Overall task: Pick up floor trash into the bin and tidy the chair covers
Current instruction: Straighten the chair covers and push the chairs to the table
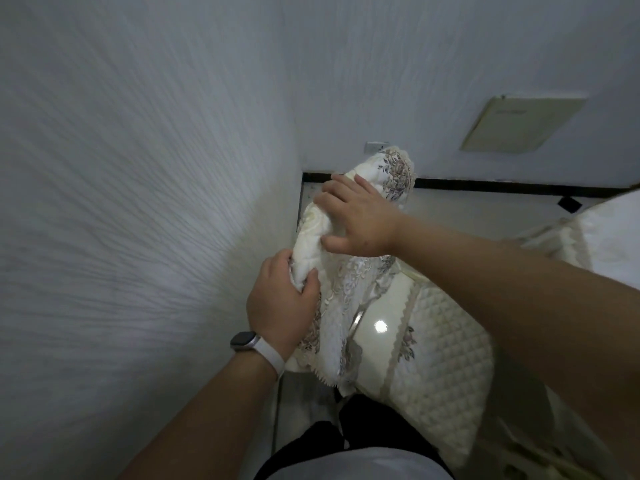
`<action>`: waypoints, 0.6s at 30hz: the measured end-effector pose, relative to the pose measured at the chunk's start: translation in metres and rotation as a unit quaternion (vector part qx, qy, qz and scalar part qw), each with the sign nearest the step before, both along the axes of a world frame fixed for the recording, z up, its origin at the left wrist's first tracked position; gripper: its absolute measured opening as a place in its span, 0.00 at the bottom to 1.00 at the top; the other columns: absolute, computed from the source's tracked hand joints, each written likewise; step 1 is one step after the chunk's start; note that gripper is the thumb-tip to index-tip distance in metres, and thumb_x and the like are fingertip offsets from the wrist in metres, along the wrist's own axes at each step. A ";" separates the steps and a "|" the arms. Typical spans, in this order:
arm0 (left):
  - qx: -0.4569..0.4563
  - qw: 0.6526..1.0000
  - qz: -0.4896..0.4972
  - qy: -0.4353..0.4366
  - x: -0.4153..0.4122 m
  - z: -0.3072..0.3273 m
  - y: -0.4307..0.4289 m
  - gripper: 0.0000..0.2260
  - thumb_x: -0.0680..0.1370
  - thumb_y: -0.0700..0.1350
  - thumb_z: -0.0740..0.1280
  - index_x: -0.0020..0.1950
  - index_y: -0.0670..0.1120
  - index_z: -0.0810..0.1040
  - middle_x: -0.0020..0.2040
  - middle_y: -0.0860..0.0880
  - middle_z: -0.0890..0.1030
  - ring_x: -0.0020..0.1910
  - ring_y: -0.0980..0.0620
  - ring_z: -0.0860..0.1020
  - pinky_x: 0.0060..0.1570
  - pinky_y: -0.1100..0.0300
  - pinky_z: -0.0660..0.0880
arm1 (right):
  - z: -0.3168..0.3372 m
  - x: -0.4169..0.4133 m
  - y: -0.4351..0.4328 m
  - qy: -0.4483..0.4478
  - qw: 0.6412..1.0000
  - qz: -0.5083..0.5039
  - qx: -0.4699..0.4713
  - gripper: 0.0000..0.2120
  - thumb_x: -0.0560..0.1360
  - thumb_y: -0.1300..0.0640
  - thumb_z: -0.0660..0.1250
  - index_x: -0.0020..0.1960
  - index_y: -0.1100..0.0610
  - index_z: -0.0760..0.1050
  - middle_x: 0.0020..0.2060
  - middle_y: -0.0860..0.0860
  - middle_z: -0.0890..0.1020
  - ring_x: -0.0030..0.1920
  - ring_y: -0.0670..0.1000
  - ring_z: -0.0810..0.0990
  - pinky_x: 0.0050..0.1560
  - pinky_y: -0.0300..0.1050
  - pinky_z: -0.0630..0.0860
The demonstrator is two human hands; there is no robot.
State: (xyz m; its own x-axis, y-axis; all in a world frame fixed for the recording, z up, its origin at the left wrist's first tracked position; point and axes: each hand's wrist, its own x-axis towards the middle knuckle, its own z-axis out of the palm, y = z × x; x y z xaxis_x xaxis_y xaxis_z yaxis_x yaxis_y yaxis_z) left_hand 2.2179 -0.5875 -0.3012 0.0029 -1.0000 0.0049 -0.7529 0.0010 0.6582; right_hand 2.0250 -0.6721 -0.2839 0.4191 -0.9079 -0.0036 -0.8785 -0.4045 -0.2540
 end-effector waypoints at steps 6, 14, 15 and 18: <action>-0.001 1.000 0.026 -0.001 0.019 0.003 0.027 0.12 0.75 0.52 0.70 0.55 0.49 0.75 0.48 0.52 0.75 0.42 0.52 0.75 0.38 0.58 0.69 | 0.001 0.024 0.018 -0.001 0.999 0.033 0.022 0.39 0.68 0.34 0.53 0.72 0.55 0.64 0.71 0.54 0.66 0.77 0.58 0.54 0.75 0.61 0.53; 0.001 0.997 0.075 0.003 0.034 0.004 0.058 0.13 0.75 0.51 0.71 0.57 0.48 0.76 0.48 0.53 0.74 0.40 0.56 0.71 0.37 0.60 0.65 | -0.005 0.045 0.033 -0.035 0.996 0.081 0.002 0.35 0.69 0.35 0.56 0.70 0.55 0.67 0.68 0.54 0.69 0.75 0.58 0.58 0.74 0.64 0.55; 0.003 0.997 0.079 0.001 0.035 0.004 0.061 0.13 0.75 0.51 0.71 0.57 0.48 0.76 0.48 0.53 0.74 0.41 0.56 0.71 0.37 0.60 0.65 | -0.005 0.046 0.034 -0.037 0.996 0.085 0.001 0.35 0.69 0.35 0.56 0.69 0.55 0.67 0.67 0.54 0.69 0.74 0.57 0.59 0.74 0.64 0.55; 0.013 0.995 0.094 -0.007 0.033 0.004 0.071 0.13 0.76 0.52 0.71 0.57 0.48 0.76 0.49 0.52 0.75 0.42 0.55 0.73 0.38 0.60 0.67 | -0.004 0.048 0.043 -0.047 0.995 0.091 0.001 0.35 0.69 0.36 0.57 0.69 0.55 0.68 0.67 0.53 0.69 0.74 0.57 0.59 0.74 0.63 0.54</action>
State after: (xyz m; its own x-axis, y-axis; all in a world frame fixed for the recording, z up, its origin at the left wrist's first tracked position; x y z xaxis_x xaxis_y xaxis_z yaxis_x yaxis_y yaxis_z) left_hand 2.2507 -0.5161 -0.2973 0.1907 -0.9815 -0.0197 -0.7476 -0.1582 0.6450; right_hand 2.0729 -0.6293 -0.2879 0.5752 -0.8170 0.0419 -0.7629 -0.5541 -0.3331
